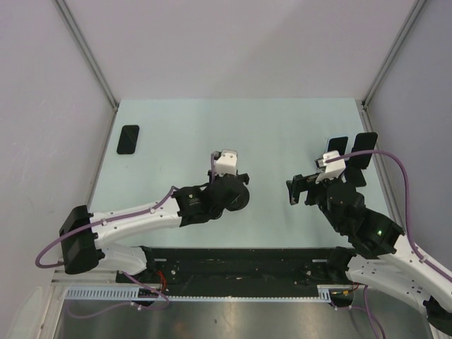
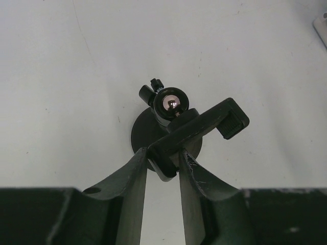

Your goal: Remove the phone from the phone stand

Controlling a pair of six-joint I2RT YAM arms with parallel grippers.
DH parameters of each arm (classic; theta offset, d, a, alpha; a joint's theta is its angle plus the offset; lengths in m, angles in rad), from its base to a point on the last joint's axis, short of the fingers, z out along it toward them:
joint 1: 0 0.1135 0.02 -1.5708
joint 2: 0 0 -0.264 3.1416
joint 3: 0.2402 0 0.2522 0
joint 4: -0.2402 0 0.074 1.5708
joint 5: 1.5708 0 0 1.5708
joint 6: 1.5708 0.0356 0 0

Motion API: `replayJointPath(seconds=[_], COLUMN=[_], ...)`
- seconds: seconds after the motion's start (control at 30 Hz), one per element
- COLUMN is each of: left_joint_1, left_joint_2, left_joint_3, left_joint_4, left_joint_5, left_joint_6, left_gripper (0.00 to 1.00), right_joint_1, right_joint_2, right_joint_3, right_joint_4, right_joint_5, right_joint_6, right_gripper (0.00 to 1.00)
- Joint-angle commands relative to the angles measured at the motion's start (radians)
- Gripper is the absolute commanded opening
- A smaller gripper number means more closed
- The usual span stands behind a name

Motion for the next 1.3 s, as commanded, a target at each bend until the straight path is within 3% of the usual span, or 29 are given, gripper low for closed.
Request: replayJointPath(seconds=[0.0, 0.2, 0.3, 0.33, 0.5, 0.6, 0.97, 1.27], left_joint_1=[0.032, 0.072, 0.099, 0.11, 0.182, 0.263, 0.536, 0.639], left_joint_2=[-0.036, -0.048, -0.042, -0.041, -0.036, -0.029, 0.204, 0.439], left_joint_3=[-0.013, -0.005, 0.012, 0.021, 0.047, 0.055, 0.236, 0.486], left_joint_4=[-0.01, -0.006, -0.005, -0.003, 0.079, 0.185, 0.47, 0.477], left_joint_5=[0.002, 0.022, 0.042, 0.06, 0.109, 0.233, 0.477, 0.533], left_joint_6=[0.024, 0.062, 0.087, 0.09, 0.183, 0.234, 0.432, 0.555], left_gripper=[0.33, 0.24, 0.1, 0.0, 0.0, 0.0, 0.0, 0.0], right_joint_1=[-0.002, -0.002, -0.001, -0.002, -0.002, -0.002, -0.002, -0.002], right_joint_2=[-0.006, -0.006, -0.009, -0.007, -0.007, -0.009, -0.02, -0.021], right_joint_3=[-0.001, -0.001, -0.001, -0.001, -0.001, 0.001, -0.001, -0.001], right_joint_4=[0.009, 0.011, 0.011, 0.011, 0.009, 0.011, 0.009, 0.005], right_joint_5=[0.008, 0.008, 0.008, 0.008, 0.008, 0.009, 0.012, 0.014], right_joint_6=[0.01, 0.01, 0.01, 0.01, 0.01, 0.005, -0.001, -0.004], right_gripper=[0.98, 0.98, 0.98, 0.98, 0.99, 0.99, 0.98, 0.99])
